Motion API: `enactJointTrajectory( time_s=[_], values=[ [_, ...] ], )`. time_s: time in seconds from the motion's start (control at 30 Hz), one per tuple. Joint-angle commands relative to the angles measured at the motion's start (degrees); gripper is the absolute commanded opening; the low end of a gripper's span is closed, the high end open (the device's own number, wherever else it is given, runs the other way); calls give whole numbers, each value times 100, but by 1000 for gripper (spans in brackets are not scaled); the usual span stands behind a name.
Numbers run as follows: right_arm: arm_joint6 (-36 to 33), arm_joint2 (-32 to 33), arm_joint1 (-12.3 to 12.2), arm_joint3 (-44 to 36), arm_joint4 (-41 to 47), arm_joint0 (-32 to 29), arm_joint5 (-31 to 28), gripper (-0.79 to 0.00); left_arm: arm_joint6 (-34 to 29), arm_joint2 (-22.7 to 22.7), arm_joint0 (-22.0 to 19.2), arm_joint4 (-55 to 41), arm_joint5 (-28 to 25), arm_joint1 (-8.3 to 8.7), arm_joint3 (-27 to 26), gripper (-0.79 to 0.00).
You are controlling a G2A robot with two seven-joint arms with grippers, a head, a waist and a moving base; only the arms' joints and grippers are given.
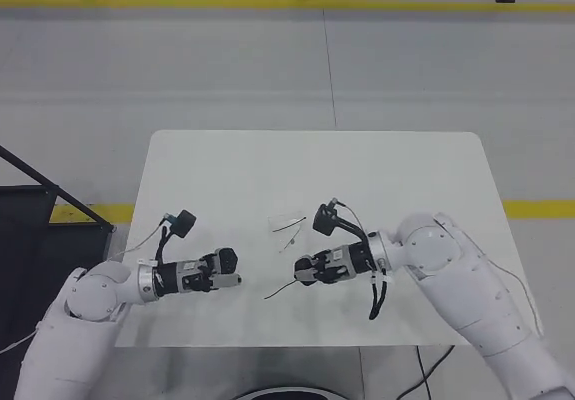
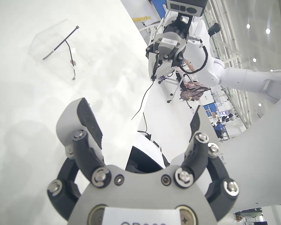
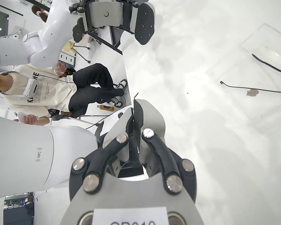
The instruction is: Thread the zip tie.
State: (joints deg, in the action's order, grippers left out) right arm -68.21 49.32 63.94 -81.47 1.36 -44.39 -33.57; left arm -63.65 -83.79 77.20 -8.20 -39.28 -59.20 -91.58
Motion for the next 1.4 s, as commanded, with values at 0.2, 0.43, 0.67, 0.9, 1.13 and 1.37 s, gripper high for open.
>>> enactJointTrajectory(
  time_s=[0.2, 0.43, 0.67, 0.9, 1.13, 1.37],
  values=[
    [-255, -148, 32, -64, 310, 166, 59, -785, 92, 518, -291, 256, -227, 8, 66, 0],
    [-366, -339, 83, 85, 479, 368, 116, -785, 324, 950, -437, 566, -459, 90, 72, -243],
    [-470, -543, 137, 292, 694, 604, 220, -785, 493, 1213, -526, 796, -628, 152, 104, -459],
    [-522, -749, 197, 437, 770, 796, 273, -785, 574, 1405, -604, 867, -704, 185, 90, -696],
    [-534, -884, 239, 548, 823, 910, 284, -785, 630, 1583, -743, 848, -670, 187, 176, -696],
    [-538, -938, 253, 608, 860, 962, 288, -785, 667, 1654, -803, 815, -721, 211, 237, -548]
  ],
)
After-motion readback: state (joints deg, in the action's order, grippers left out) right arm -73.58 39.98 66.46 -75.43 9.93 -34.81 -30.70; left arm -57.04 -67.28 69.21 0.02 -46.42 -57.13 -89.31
